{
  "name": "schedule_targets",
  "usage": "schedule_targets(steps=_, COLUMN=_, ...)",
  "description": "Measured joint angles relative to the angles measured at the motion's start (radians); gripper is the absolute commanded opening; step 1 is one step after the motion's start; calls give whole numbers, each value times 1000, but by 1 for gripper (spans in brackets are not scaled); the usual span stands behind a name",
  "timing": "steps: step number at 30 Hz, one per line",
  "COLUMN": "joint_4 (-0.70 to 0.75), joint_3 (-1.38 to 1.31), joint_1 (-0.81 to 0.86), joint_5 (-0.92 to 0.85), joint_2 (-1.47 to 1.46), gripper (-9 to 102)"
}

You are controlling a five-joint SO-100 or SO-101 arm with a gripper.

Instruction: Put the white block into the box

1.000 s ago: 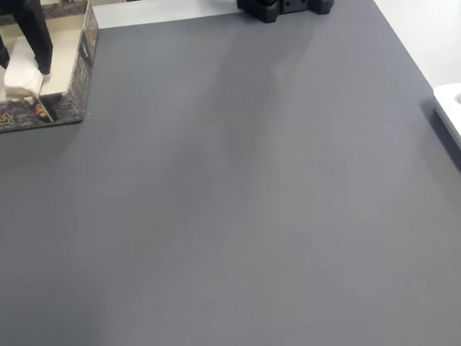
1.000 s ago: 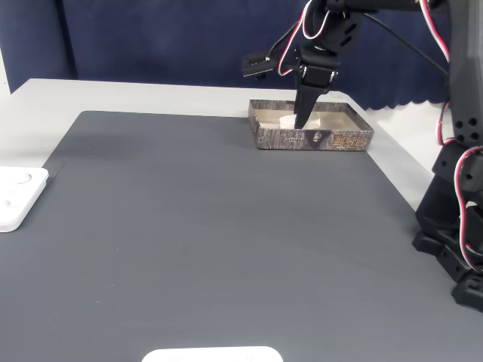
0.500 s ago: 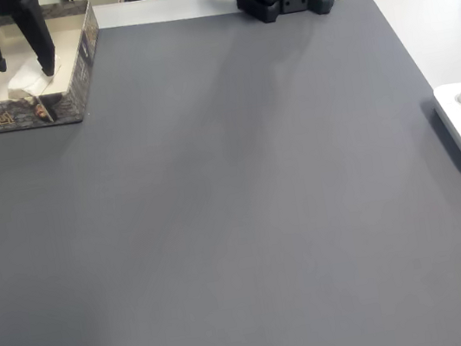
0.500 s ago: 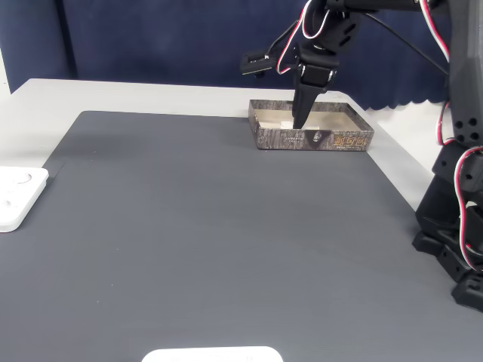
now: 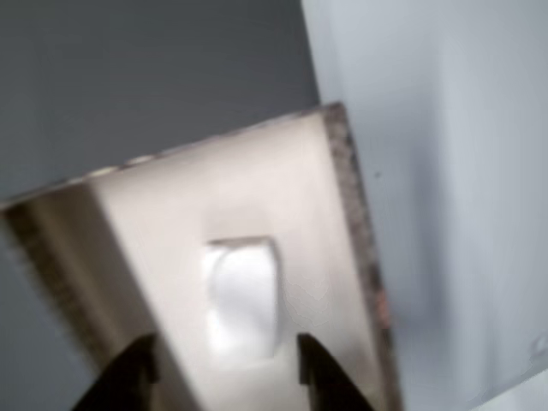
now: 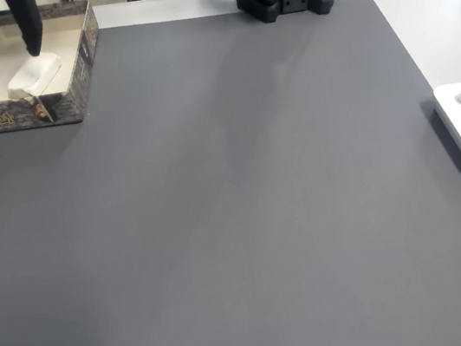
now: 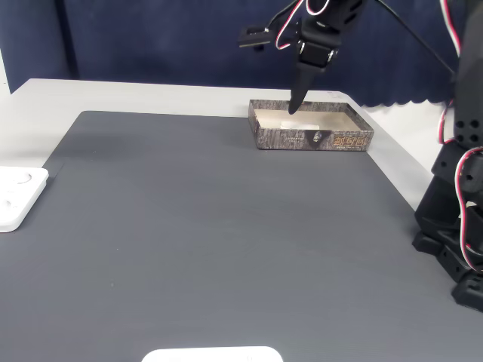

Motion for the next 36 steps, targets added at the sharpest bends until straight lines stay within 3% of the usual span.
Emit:
schedule_targets(steps=8, joint_4=67, joint_3=213, joint_1=-75, joint_5=-225, joint_2=218, gripper=-2)
schedule_targets(steps=19, joint_4=144, joint_3=598, joint_1=-341, joint_5=-537, joint_2=580, gripper=-2)
schedule_targets(steps=30, joint_4=11, joint_3=959, joint_1=-765, joint_5=-762, joint_2=871, gripper=-1)
schedule_targets(steps=36, joint_4=-140, joint_3=1216, joint_1=-937, joint_5=-870, joint_2=1037, gripper=-2)
